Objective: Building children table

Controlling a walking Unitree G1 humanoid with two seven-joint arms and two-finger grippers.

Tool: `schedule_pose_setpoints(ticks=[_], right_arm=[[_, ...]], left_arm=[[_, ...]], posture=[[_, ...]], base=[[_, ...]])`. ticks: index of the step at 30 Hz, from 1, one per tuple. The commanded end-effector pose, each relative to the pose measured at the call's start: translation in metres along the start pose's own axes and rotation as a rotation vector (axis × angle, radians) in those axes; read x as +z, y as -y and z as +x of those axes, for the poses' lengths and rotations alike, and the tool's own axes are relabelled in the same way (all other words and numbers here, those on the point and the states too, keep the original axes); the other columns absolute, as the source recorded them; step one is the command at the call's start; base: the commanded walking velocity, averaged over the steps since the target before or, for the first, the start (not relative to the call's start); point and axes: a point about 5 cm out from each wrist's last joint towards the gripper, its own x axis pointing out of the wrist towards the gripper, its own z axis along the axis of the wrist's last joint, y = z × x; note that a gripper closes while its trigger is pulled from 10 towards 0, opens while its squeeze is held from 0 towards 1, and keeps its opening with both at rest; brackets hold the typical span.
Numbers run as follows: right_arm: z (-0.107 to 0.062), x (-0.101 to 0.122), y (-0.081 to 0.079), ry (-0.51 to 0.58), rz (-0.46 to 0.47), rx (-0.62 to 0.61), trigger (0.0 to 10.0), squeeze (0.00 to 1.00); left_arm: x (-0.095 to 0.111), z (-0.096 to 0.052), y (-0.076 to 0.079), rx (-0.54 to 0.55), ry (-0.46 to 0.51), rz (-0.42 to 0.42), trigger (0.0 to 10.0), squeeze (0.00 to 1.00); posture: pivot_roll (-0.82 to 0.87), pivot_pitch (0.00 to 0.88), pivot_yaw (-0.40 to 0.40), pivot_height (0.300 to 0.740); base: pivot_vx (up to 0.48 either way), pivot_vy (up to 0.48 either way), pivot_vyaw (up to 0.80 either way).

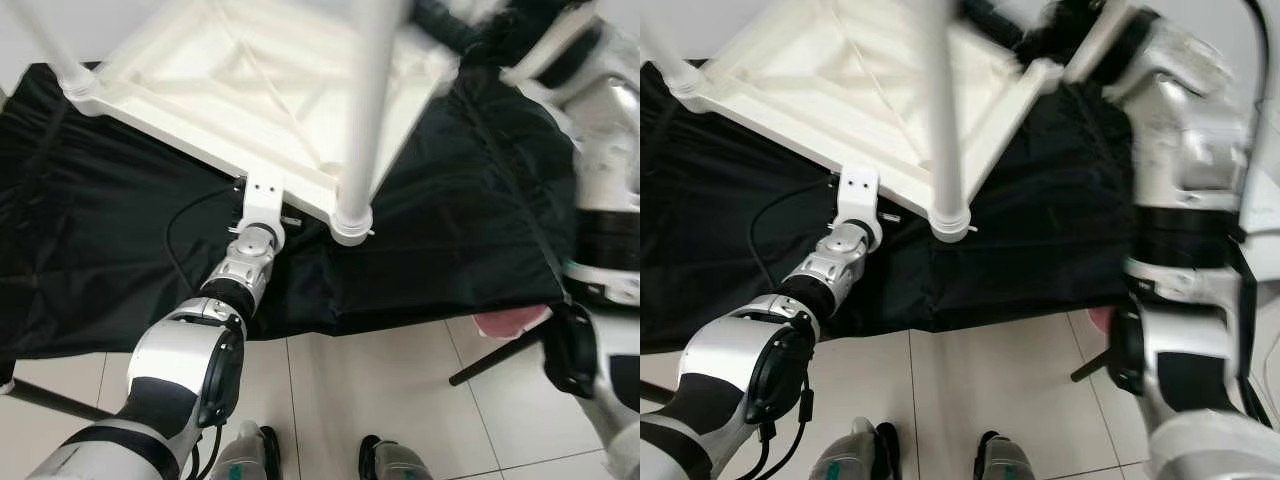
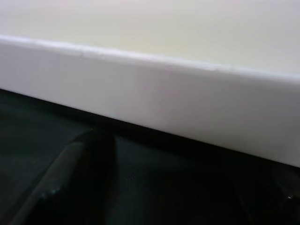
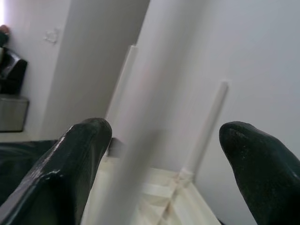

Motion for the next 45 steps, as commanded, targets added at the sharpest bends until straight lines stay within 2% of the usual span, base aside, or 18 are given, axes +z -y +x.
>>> schedule_pose_setpoints(ticks=[1, 3, 11, 16, 20, 22, 23, 24, 25, 26, 28, 30, 32, 33, 39, 40, 42, 45], right_arm=[[0.003, 0.002, -0.007, 0.013, -0.001, 0.027, 10.0, 0.0], [-0.004, -0.01, -0.012, -0.002, 0.045, -0.005, 10.0, 0.0], [-0.013, -0.026, -0.024, -0.02, 0.126, -0.058, 10.0, 0.0], [-0.028, -0.055, -0.033, -0.066, 0.189, -0.229, 10.0, 0.0], [-0.038, -0.075, -0.044, -0.101, 0.244, -0.305, 10.0, 0.0], [-0.038, -0.075, -0.044, -0.101, 0.244, -0.305, 10.0, 0.0], [-0.044, -0.086, -0.052, -0.127, 0.274, -0.329, 10.0, 0.0], [-0.048, -0.094, -0.058, -0.149, 0.3, -0.344, 10.0, 0.0], [-0.048, -0.094, -0.058, -0.149, 0.3, -0.344, 10.0, 0.0], [-0.052, -0.1, -0.064, -0.168, 0.326, -0.353, 10.0, 0.0], [-0.053, -0.1, -0.065, -0.17, 0.332, -0.355, 10.0, 0.0], [-0.055, -0.106, -0.067, -0.181, 0.342, -0.383, 10.0, 0.0], [-0.055, -0.106, -0.067, -0.181, 0.342, -0.383, 10.0, 0.0], [-0.057, -0.112, -0.069, -0.188, 0.349, -0.421, 10.0, 0.0], [-0.06, -0.12, -0.07, -0.209, 0.34, -0.47, 10.0, 0.0], [-0.063, -0.123, -0.069, -0.216, 0.333, -0.517, 10.0, 0.0], [-0.066, -0.125, -0.069, -0.221, 0.328, -0.55, 10.0, 0.0], [-0.073, -0.136, -0.069, -0.272, 0.31, -0.705, 10.0, 0.0]], left_arm=[[-0.025, -0.005, 0.017, -0.18, -0.102, 0.001, 10.0, 0.0], [-0.025, -0.005, 0.013, -0.174, -0.098, -0.006, 10.0, 0.0], [-0.032, -0.007, 0.003, -0.153, -0.097, -0.021, 10.0, 0.0], [-0.035, -0.011, -0.015, -0.114, -0.042, -0.033, 10.0, 0.0], [-0.036, -0.015, -0.026, -0.118, 0.007, -0.05, 10.0, 0.01], [-0.036, -0.015, -0.026, -0.118, 0.007, -0.05, 10.0, 0.01], [-0.035, -0.021, -0.033, -0.134, 0.047, -0.023, 10.0, 0.73], [-0.031, -0.028, -0.043, -0.146, 0.085, 0.025, 10.0, 0.98], [-0.031, -0.028, -0.043, -0.146, 0.085, 0.025, 10.0, 0.98], [-0.024, -0.04, -0.054, -0.155, 0.126, 0.097, 10.0, 1.0], [-0.021, -0.043, -0.058, -0.152, 0.135, 0.116, 10.0, 1.0], [-0.007, -0.056, -0.072, -0.144, 0.176, 0.249, 10.0, 1.0], [-0.007, -0.056, -0.072, -0.144, 0.176, 0.249, 10.0, 1.0], [0.003, -0.068, -0.079, -0.175, 0.2, 0.348, 10.0, 0.0], [0.011, -0.081, -0.083, -0.197, 0.222, 0.388, 10.0, 0.0], [0.014, -0.086, -0.086, -0.189, 0.241, 0.333, 10.0, 0.0], [0.017, -0.091, -0.088, -0.187, 0.248, 0.291, 10.0, 0.0], [0.019, -0.102, -0.091, -0.092, 0.309, 0.093, 10.0, 0.0]], posture=[[-0.27, 0.171, 0.008, 0.74], [-0.26, 0.177, 0.012, 0.74], [-0.23, 0.18, 0.005, 0.74], [-0.21, 0.183, -0.004, 0.74], [-0.18, 0.193, -0.005, 0.74], [-0.18, 0.193, -0.005, 0.74], [-0.16, 0.2, -0.005, 0.74], [-0.16, 0.202, -0.004, 0.74], [-0.16, 0.202, -0.004, 0.74], [-0.14, 0.207, -0.003, 0.74], [-0.14, 0.207, -0.003, 0.74], [-0.12, 0.208, -0.004, 0.74], [-0.12, 0.208, -0.004, 0.74], [-0.11, 0.211, -0.002, 0.74], [-0.1, 0.211, 0.005, 0.74], [-0.1, 0.211, 0.005, 0.74], [-0.1, 0.211, 0.005, 0.74], [-0.07, 0.207, 0.004, 0.74]], base=[[0.0, 0.0, 0.0], [0.0, 0.0, 0.0], [0.0, 0.0, 0.0], [0.0, 0.0, 0.0], [0.0, 0.0, 0.0], [0.0, 0.0, 0.0], [0.0, 0.0, 0.0], [0.0, 0.0, 0.0], [0.0, 0.0, 0.0], [0.0, 0.0, 0.0], [0.0, 0.0, 0.0], [0.0, 0.0, 0.0], [0.0, 0.0, 0.0], [0.0, 0.0, 0.0], [0.0, 0.0, 0.0], [0.0, 0.0, 0.0], [0.0, 0.0, 0.0], [0.0, 0.0, 0.0]])
